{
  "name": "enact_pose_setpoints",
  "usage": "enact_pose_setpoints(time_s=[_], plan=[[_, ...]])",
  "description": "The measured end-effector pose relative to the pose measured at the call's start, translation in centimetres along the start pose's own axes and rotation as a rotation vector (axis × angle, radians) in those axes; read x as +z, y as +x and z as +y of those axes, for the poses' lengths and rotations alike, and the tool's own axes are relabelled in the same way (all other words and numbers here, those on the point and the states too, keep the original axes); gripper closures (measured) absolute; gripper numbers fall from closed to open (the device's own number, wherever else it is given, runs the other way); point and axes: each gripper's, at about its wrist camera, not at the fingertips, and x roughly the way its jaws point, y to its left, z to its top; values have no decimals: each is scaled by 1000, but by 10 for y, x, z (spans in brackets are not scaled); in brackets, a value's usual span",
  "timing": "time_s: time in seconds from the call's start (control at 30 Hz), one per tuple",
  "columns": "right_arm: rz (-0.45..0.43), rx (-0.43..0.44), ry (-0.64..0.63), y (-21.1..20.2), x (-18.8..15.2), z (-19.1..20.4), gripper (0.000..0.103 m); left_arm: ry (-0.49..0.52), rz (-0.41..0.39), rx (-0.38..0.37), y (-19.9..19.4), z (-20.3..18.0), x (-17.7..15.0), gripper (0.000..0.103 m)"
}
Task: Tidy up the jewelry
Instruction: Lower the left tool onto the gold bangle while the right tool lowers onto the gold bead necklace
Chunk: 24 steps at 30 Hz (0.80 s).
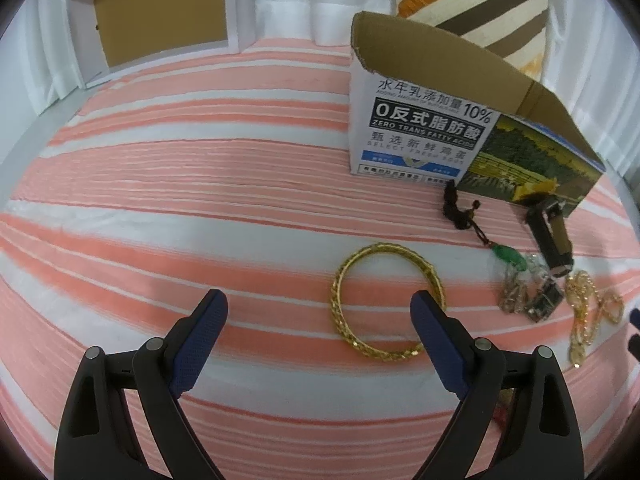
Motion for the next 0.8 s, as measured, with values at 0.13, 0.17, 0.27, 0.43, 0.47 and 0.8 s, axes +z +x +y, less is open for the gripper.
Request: enact_pose_setpoints(time_s=[0.13,0.17,0.27,0.43,0.47,0.8], plan=[[-3,-8,-19,-1,2,0,38,29,8,38,9,-6,4,19],[-4,-8,-24,-1,3,0,38,41,2,43,8,-8,3,24],[3,-4,-46,4,7,1,38,74,-20,20,6,-15,1,42],[34,5,-124,27,15,7,38,113,-51,-13,4,-26,-2,72],[40,3,-146,33,18,8,38,118,-56,-13,4,-26,-2,76],[148,10,-239,71,33,7,38,116,-78,-38,2,-25,-4,81]])
